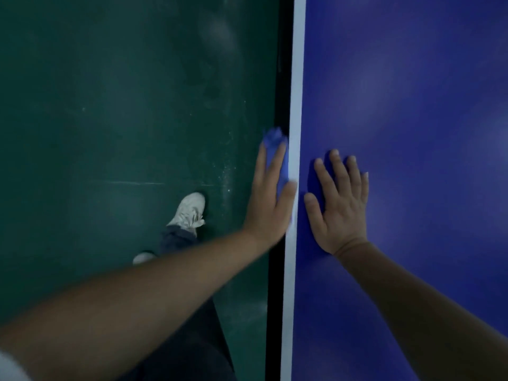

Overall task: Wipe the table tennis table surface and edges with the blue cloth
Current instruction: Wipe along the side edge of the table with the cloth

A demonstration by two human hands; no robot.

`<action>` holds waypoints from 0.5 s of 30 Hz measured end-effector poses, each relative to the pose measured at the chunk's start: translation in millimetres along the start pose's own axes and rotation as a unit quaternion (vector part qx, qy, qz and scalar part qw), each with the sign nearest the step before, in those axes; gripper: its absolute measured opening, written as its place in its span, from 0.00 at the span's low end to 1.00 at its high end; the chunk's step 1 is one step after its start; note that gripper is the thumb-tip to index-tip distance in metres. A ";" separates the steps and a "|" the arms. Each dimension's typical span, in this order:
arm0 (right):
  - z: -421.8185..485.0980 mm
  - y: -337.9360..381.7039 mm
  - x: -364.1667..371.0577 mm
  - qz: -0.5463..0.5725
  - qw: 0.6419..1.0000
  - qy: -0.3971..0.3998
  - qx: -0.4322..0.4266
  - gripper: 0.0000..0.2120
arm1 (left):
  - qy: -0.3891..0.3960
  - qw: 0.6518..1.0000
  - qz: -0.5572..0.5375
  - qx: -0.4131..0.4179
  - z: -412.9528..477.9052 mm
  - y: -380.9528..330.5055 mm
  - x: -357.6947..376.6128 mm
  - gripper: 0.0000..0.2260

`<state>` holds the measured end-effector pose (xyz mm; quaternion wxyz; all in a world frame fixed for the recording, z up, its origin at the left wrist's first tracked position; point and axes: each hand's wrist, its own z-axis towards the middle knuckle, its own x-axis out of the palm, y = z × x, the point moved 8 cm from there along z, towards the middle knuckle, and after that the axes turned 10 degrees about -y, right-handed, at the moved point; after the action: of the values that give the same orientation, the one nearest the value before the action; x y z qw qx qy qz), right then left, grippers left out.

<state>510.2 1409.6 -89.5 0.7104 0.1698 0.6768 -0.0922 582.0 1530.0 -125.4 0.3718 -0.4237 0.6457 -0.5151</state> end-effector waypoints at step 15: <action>255.7 -20.1 14.0 -0.008 1.000 -0.004 0.004 0.30 | -0.058 0.997 -0.049 0.015 232.5 -32.1 9.8 0.25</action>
<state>741.7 1298.8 -99.1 0.7117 0.1667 0.6749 -0.1011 796.8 1435.9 -139.2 0.3896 -0.4785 0.5937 -0.5165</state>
